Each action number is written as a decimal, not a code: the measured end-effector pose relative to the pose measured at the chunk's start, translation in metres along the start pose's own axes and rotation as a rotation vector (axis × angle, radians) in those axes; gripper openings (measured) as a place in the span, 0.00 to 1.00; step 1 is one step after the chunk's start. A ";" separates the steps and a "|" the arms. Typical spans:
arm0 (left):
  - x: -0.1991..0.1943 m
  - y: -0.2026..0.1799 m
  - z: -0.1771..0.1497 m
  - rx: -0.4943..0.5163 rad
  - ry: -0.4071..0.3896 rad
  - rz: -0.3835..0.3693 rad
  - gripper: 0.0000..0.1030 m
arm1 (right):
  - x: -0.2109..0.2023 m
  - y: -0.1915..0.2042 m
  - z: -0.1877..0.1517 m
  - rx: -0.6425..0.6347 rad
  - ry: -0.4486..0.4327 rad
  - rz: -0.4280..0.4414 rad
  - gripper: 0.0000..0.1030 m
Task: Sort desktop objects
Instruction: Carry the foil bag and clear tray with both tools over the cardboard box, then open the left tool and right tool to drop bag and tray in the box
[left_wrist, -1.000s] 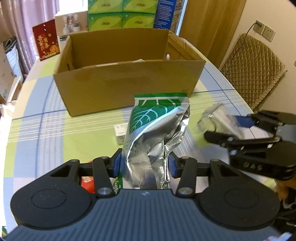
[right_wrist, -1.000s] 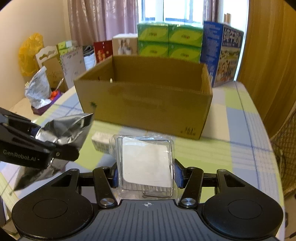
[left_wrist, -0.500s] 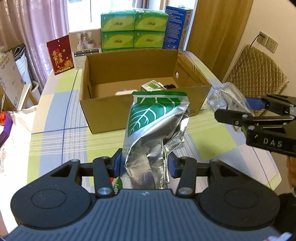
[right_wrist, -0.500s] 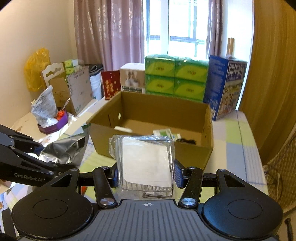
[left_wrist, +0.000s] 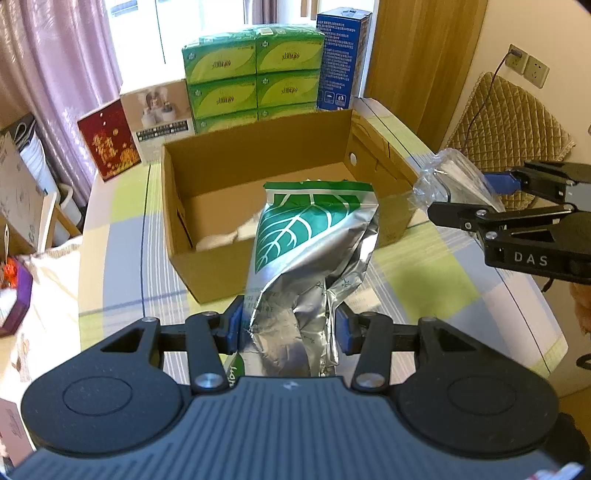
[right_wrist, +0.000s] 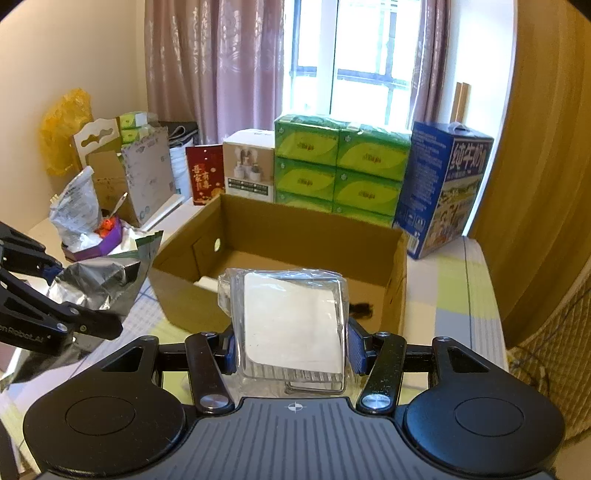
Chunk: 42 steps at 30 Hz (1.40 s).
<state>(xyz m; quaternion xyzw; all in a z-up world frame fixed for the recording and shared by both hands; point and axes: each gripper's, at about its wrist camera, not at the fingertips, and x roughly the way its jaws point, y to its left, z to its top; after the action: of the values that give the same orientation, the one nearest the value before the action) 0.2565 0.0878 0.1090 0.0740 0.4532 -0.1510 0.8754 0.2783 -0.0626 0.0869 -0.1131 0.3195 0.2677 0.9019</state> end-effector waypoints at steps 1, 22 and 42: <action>0.002 0.001 0.005 0.005 0.000 0.001 0.41 | 0.003 -0.002 0.004 -0.005 0.001 -0.001 0.50; 0.067 0.018 0.073 0.077 0.029 0.027 0.41 | 0.079 -0.031 0.052 -0.027 0.037 -0.011 0.50; 0.120 0.060 0.108 -0.020 0.024 0.040 0.41 | 0.139 -0.059 0.054 0.073 0.078 -0.001 0.50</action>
<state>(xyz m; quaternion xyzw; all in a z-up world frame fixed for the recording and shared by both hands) 0.4246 0.0918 0.0727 0.0760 0.4635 -0.1280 0.8735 0.4298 -0.0337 0.0420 -0.0906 0.3639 0.2510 0.8924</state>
